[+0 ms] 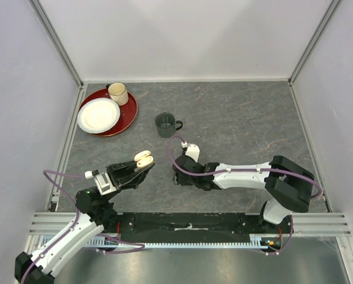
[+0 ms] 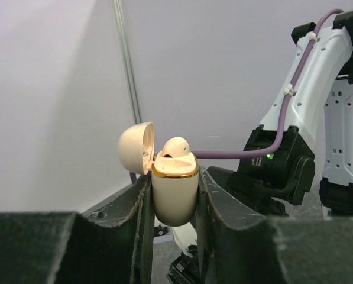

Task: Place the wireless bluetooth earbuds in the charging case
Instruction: Pick up the earbud from the center of the board.

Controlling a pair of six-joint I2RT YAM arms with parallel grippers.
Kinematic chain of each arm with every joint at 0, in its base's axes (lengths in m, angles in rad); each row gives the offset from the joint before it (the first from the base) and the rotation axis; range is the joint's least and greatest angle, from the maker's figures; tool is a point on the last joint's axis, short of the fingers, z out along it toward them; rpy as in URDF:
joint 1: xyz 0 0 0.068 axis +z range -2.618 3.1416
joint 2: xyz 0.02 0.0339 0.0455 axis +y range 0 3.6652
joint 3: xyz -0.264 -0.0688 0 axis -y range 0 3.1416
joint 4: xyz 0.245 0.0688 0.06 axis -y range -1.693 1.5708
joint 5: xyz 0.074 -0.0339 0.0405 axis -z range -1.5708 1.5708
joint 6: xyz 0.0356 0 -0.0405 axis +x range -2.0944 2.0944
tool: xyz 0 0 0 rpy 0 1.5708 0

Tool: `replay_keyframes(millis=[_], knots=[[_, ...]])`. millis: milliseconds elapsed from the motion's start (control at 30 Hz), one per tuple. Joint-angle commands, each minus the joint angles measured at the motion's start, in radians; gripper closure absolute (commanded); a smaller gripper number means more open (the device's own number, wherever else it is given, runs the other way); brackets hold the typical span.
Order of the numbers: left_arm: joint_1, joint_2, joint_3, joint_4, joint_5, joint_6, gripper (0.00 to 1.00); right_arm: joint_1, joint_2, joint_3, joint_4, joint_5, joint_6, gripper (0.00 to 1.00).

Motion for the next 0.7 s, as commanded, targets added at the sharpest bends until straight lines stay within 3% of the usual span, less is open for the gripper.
replay_keyframes(millis=[0,667], knots=[[0.001,-0.009,0.021,0.009,-0.040,0.044,0.98,0.010,0.006,0.032,-0.004,0.070,0.032,0.50],[0.001,-0.003,0.013,0.007,-0.045,0.033,0.98,0.011,0.054,0.045,-0.012,0.101,0.075,0.54]])
